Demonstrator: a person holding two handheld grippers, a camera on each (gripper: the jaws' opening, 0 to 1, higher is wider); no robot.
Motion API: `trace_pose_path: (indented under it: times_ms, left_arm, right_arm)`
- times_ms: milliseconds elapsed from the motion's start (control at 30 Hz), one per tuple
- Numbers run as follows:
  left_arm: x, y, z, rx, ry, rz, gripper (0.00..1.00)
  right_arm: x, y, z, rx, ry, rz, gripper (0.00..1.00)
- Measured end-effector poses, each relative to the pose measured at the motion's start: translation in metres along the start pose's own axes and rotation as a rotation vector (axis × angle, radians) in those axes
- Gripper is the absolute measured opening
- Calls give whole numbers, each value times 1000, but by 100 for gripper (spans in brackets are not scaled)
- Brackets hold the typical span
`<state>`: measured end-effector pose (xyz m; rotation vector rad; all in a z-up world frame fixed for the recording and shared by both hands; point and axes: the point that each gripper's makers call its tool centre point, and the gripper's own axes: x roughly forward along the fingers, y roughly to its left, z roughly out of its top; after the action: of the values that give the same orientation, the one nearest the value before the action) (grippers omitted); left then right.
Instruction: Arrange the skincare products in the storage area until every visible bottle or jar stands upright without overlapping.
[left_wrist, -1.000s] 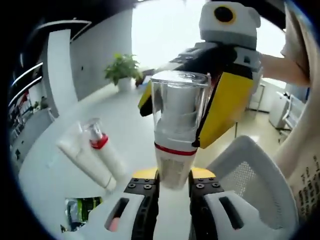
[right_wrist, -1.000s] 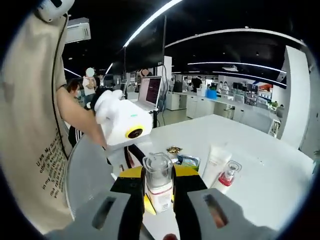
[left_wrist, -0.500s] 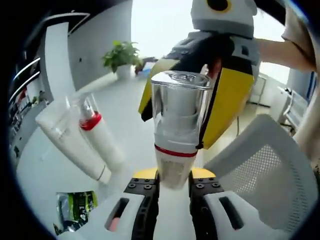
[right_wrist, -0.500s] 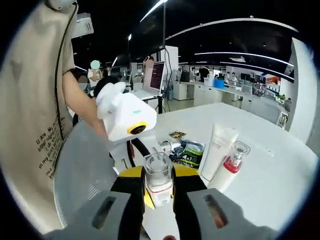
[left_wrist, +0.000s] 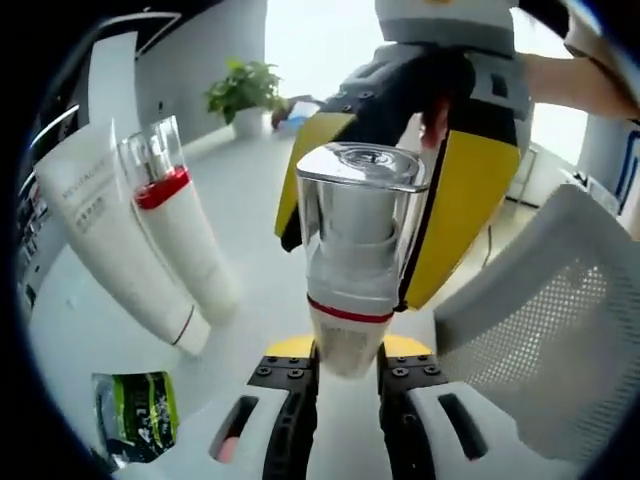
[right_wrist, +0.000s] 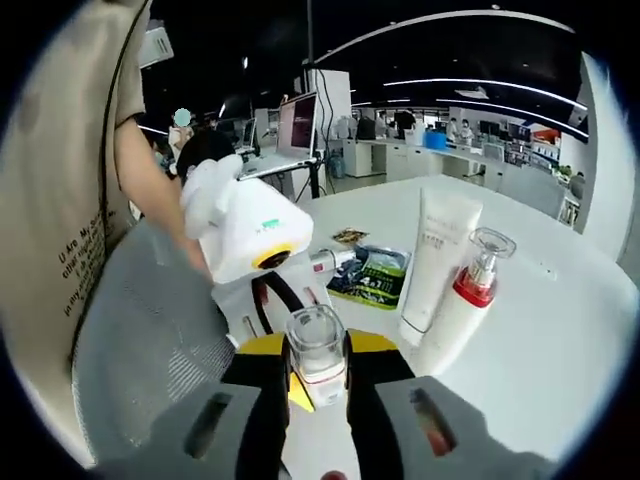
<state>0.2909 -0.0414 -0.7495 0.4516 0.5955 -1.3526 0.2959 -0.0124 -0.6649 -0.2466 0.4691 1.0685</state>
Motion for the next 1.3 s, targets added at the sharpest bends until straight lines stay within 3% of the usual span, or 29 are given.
trace_pose_path:
  times_ms: [367, 800, 933, 1067, 1300]
  left_arm:
    - [10, 6, -6, 10, 7, -6, 19]
    - [15, 7, -13, 10, 12, -20, 19]
    - [17, 11, -11, 20, 9, -13, 19]
    - [18, 17, -10, 22, 4, -5, 19]
    - [23, 27, -5, 18, -9, 2, 19]
  right_arm:
    - [6, -7, -11, 1, 24, -12, 21]
    - [13, -11, -20, 68, 26, -49, 23]
    - [16, -14, -28, 94, 34, -104, 28]
    - [14, -26, -35, 149, 33, -218, 25]
    - [17, -38, -36, 205, 12, -309, 25]
